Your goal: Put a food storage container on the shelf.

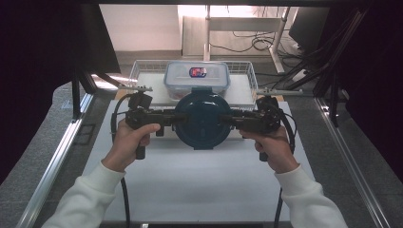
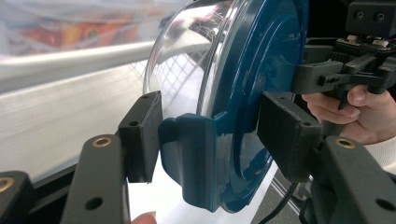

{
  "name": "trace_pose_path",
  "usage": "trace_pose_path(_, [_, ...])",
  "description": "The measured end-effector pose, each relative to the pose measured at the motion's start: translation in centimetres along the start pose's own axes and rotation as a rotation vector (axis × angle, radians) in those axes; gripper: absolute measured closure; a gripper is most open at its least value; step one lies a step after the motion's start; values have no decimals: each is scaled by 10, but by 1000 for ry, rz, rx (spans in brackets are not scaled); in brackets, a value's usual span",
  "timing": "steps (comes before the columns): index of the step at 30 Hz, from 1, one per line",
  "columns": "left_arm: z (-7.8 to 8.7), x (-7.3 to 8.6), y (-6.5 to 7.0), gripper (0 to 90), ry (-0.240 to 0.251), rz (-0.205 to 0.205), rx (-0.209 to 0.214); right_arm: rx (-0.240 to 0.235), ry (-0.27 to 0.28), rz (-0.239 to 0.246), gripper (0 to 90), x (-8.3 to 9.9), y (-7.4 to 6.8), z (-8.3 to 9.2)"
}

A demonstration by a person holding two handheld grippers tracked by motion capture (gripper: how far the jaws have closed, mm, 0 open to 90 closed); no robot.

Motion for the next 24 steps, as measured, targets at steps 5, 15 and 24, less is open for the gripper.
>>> trace_pose_path(5, [4,-14,1,414,5,-7,5,3,7,7,427,-14,-2,0])
trace_pose_path(15, [15,-43,2,414,13,-31,3,6,24,21,429,-44,-6,0])
trace_pose_path(24, [17,-67,-4,412,17,-14,12,4,45,5,432,-65,-3,-4])
Point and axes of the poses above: each handheld gripper's, and its own axes: z roughly backward along the jaws, x roughly out of its underside, y roughly to its right, the point moved 8 cm from there along -z, roughly forward along the jaws, and after that the axes turned 12 degrees about x, right-handed, at the moved point
